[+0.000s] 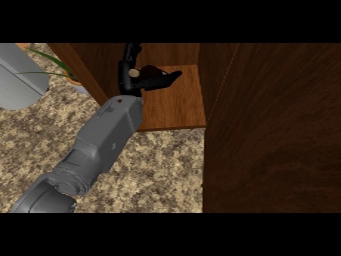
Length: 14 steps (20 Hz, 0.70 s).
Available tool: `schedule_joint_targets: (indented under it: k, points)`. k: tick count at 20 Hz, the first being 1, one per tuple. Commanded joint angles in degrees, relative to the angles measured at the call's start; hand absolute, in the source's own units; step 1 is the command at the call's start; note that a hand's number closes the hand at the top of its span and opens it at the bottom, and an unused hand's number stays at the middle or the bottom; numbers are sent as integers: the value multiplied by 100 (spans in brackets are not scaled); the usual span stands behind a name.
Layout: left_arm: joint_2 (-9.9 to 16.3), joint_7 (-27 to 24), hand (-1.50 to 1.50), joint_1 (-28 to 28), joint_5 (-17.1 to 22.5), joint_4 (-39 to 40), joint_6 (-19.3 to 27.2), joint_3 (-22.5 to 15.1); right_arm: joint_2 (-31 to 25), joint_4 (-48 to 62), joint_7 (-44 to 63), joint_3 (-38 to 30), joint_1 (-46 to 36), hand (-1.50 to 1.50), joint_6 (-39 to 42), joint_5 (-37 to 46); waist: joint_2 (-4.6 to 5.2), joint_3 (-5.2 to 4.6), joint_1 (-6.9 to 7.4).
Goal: Pick up the wine, place it into the cabinet and close the cabinet
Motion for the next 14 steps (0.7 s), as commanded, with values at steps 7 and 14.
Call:
schedule_joint_targets:
  k: [7, 14]
  points:
    - [74, -403, -150, 397, -40, 179, 140, 129, -138, -197, -8, -219, 133, -150, 150, -401, 77, -32, -35]
    - [138, -294, -150, 105, -59, 149, 110, 208, 68, -134, -196, 147, 171, -150, 165, -73, 71, -33, -12]
